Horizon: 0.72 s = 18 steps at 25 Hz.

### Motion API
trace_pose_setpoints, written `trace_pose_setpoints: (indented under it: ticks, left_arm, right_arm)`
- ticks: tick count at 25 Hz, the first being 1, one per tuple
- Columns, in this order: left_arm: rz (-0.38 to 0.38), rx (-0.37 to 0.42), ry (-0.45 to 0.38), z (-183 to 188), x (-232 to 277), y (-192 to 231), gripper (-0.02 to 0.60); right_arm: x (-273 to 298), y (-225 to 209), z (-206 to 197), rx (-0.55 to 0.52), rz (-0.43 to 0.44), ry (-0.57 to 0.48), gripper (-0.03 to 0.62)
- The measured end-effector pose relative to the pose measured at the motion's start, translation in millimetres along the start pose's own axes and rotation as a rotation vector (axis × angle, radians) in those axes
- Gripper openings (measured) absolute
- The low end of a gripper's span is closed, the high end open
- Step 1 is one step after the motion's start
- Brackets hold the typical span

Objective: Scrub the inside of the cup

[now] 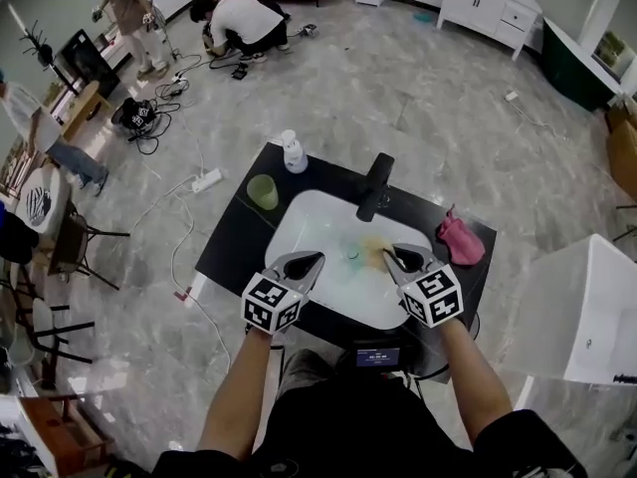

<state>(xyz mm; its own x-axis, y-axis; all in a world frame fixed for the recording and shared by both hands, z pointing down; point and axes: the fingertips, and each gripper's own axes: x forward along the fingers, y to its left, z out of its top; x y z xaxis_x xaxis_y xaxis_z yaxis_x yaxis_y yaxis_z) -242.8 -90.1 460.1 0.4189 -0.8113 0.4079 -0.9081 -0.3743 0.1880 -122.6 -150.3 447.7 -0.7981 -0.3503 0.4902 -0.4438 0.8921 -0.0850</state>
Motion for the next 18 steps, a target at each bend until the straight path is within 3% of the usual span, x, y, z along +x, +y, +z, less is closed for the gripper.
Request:
trace_pose_setpoints:
  ticks: [7, 18]
  left_arm:
    - [-0.119, 0.054, 0.046, 6, 41, 17, 0.000]
    - [-0.392, 0.138, 0.076, 31, 86, 53, 0.000]
  right_arm:
    - [3, -30, -8, 0.060, -0.116, 0.013, 0.038]
    - [4, -47, -3, 0.207, -0.399, 0.008, 0.038]
